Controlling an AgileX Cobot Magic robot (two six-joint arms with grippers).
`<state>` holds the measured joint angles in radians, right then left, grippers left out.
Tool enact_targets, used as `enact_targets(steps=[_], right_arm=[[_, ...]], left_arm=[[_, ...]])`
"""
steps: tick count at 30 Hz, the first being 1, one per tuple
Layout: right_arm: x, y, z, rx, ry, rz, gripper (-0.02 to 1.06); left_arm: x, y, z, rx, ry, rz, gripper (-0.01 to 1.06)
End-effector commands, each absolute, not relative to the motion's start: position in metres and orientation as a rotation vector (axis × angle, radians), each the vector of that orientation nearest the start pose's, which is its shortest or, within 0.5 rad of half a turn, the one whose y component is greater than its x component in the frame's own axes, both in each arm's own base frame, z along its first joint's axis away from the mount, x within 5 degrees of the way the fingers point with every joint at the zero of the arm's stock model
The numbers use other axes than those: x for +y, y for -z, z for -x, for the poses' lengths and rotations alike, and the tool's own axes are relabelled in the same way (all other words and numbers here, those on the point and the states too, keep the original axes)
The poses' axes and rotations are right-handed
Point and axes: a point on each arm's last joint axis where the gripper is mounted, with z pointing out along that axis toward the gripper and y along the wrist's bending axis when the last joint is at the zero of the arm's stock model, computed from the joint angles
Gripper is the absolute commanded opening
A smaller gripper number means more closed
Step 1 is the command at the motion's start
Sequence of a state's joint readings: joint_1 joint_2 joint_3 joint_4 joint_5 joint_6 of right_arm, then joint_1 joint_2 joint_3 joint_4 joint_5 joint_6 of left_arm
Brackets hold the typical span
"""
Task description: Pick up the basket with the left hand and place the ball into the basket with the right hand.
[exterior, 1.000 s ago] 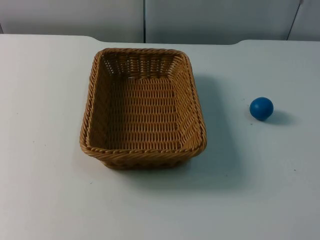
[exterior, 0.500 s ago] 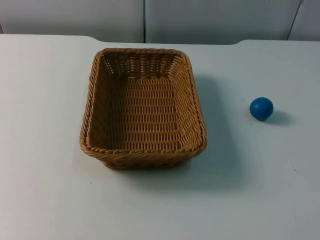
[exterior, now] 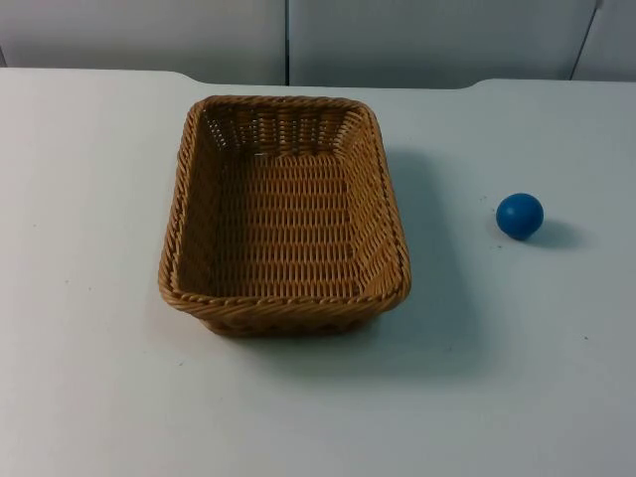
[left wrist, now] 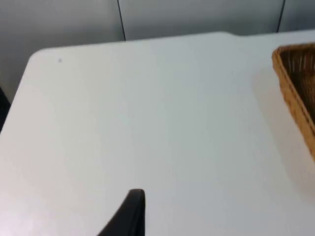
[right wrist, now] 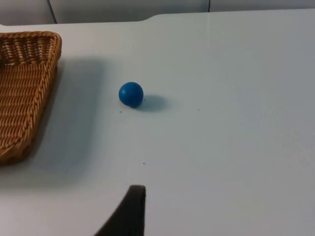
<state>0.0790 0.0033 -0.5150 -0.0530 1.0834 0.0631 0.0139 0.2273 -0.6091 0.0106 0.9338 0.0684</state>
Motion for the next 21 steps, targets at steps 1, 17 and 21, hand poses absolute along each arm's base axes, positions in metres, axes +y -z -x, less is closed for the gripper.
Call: enact_targets(steps=[1, 17, 21], right_arm=[[-0.005, -0.278, 0.006, 2.052, -0.022, 0.013, 1.04], [-0.006, -0.278, 0.006, 2.052, -0.018, 0.003, 1.04], [-0.006, -0.278, 0.006, 2.051, -0.016, -0.001, 1.04]], left_arm=[[0.001, -0.334, -0.044, 1.988, -0.055, -0.049, 1.05], [-0.025, -0.372, -0.220, 2.093, 0.103, -0.085, 1.05], [-0.066, -0.342, -0.267, 2.182, 0.134, -0.108, 1.05]])
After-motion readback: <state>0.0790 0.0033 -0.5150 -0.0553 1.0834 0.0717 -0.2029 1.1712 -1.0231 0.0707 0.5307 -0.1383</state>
